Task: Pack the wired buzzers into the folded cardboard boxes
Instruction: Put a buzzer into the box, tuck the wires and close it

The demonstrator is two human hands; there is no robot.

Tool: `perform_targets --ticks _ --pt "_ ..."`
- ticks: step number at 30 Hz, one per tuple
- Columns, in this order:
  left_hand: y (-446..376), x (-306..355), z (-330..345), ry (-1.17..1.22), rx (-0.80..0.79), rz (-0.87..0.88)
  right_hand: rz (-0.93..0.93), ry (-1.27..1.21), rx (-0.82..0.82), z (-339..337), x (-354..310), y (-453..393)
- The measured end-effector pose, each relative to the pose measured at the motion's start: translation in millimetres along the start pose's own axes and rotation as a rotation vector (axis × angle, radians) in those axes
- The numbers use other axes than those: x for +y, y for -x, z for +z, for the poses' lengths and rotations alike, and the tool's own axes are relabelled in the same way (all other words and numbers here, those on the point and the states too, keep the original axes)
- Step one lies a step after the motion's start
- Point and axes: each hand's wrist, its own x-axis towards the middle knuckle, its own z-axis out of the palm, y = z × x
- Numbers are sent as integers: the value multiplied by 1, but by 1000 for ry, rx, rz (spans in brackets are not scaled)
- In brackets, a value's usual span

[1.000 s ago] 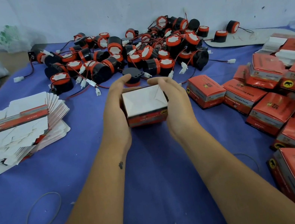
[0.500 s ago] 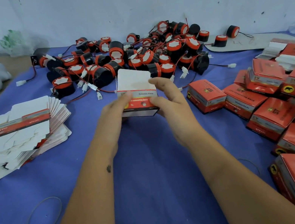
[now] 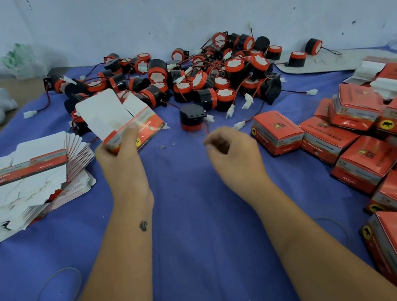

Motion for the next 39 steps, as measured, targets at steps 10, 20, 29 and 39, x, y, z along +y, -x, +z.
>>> perform_targets --ticks 10,20,29,39 --pt "13 -7 12 80 -250 -119 207 -1023 451 -11 -35 -3" --pt "31 -20 28 11 -486 -210 151 -34 151 10 -3 -7" --pt "24 -14 19 -44 -427 -173 371 -372 3 -5 -3 -9" --pt "18 -12 17 -107 -357 -190 -257 181 -195 -1 8 -5"
